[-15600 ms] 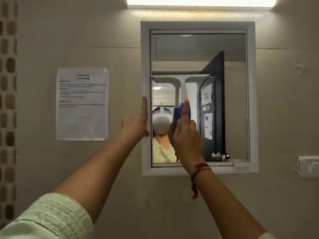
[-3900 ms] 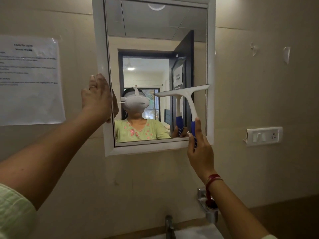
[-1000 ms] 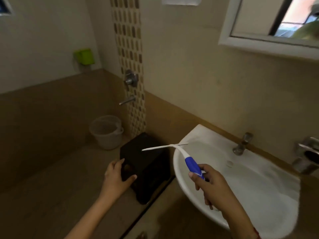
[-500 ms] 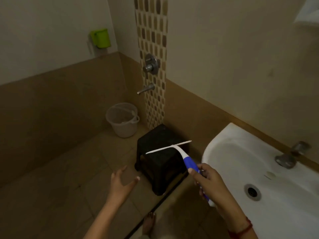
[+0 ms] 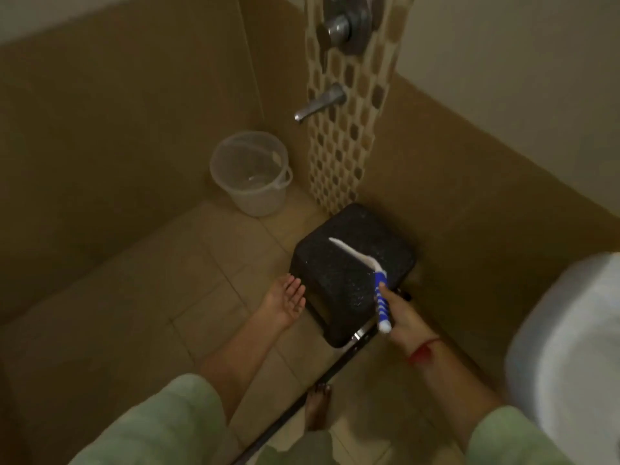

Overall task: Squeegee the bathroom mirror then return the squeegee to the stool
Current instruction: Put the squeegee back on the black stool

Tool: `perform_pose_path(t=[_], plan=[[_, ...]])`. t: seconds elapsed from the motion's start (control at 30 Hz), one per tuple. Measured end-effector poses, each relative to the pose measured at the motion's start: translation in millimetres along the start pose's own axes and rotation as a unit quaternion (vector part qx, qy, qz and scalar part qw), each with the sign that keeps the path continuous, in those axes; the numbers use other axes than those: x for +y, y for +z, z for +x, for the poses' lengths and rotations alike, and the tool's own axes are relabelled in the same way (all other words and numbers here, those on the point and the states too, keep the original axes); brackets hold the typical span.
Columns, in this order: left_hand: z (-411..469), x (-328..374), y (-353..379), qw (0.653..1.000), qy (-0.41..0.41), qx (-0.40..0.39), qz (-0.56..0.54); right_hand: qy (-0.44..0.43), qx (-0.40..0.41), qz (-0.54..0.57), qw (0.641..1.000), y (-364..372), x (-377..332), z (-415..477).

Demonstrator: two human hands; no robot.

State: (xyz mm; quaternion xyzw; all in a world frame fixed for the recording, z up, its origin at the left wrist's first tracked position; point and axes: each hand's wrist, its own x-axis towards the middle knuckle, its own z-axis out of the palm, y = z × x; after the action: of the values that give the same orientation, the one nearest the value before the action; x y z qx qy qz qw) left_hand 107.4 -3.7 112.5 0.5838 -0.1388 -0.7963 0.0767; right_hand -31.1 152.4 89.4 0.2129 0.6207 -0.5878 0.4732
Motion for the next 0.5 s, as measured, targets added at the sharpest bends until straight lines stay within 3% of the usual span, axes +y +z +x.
perform_pose_path(t=[0.2, 0.5], plan=[[74.3, 20.9, 15.3, 0.997, -0.003, 0.018, 0.079, -0.01, -0.009, -0.019, 1.0, 23.8, 4.4, 105.5], [129.0, 10.3, 22.7, 0.991, -0.025, 0.035, 0.13, -0.013, 0.002, -0.062, 0.998, 32.7, 21.5, 165.1]])
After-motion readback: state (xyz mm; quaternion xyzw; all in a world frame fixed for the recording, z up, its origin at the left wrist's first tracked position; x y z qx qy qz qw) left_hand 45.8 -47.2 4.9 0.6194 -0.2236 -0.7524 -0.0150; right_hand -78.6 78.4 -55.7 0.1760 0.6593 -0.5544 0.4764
